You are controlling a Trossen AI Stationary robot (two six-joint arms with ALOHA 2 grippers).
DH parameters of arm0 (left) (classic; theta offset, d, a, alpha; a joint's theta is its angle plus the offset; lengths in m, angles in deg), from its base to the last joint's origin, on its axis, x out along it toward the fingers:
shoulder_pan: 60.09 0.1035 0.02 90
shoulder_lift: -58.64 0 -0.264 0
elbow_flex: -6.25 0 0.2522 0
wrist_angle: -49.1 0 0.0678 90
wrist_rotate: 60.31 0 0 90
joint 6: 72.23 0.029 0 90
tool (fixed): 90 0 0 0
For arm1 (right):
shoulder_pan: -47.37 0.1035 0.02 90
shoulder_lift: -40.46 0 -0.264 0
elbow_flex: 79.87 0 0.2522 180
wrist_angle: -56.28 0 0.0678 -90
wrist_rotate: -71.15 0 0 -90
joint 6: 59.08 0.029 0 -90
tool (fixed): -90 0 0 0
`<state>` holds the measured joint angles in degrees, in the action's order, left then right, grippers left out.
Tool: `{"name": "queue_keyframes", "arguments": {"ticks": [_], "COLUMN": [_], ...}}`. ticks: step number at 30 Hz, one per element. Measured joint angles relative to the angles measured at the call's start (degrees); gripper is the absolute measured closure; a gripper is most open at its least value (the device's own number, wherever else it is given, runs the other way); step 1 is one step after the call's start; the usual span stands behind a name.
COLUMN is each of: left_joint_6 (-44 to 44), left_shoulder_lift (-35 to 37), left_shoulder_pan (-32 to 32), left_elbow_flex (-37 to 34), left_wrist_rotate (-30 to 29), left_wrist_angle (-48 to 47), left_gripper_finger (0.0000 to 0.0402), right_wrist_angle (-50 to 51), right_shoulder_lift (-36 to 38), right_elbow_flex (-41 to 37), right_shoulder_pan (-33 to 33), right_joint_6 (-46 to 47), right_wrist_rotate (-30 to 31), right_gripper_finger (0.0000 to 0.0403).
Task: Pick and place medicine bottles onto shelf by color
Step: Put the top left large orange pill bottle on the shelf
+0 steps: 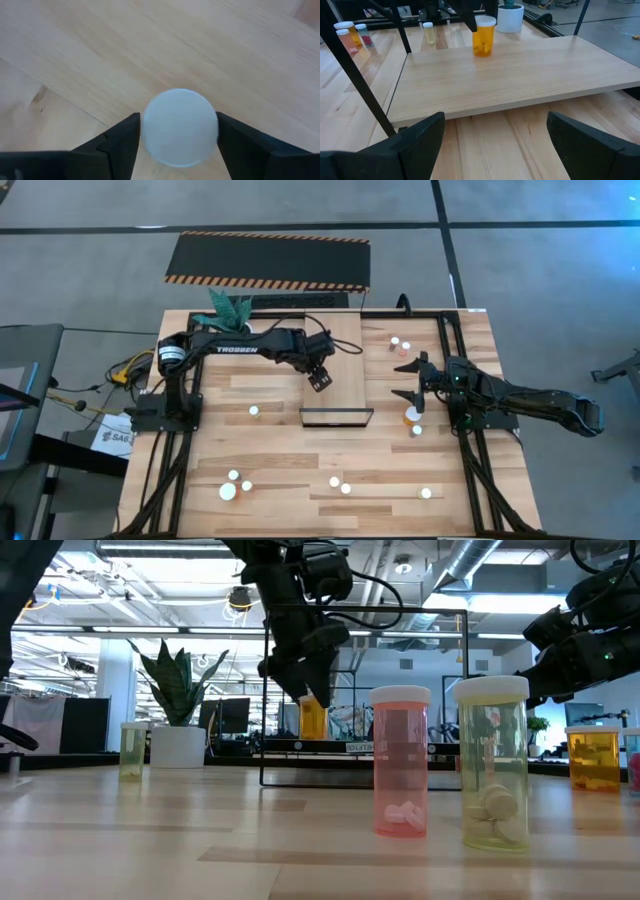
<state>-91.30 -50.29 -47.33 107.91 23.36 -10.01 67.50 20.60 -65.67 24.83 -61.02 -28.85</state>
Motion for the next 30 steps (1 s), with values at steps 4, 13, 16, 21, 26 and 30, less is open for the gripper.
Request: {"name": "queue_keyframes", "arguments": {"ticks": [4,13,16,21,26,30], "left_joint_6": [-0.02,0.80,1.57,4.62,7.36,8.81], "left_shoulder_lift": [0.02,0.04,0.04,1.33,4.28,7.11], "left_shoulder_pan": [0.04,0.13,0.35,1.10,1.16,1.16], "left_elbow_flex": [0.00,0.00,0.00,-0.04,-0.04,-0.50], "left_wrist_rotate": [-0.11,-0.33,-0.25,1.32,1.10,0.86], "left_wrist_angle": [0.03,2.70,2.30,1.83,0.79,-0.96], "left_gripper_finger": [0.0150,0.0112,0.0091,0.0054,0.0036,0.0034], "right_wrist_angle": [0.00,0.00,0.00,-0.02,-0.02,-0.02], "right_shoulder_lift": [0.00,0.00,0.00,-0.02,-0.02,-0.01], "right_elbow_flex": [0.00,0.00,0.00,0.00,0.00,0.00], "right_shoulder_pan": [0.01,0.00,0.01,0.00,0.01,0.00], "right_joint_6": [0.00,0.00,0.00,0.00,0.00,0.00], "right_wrist_rotate": [0.00,0.00,0.00,0.00,0.00,0.00], "right_gripper_finger": [0.0029,0.0029,0.0029,0.0029,0.0029,0.0029]}}
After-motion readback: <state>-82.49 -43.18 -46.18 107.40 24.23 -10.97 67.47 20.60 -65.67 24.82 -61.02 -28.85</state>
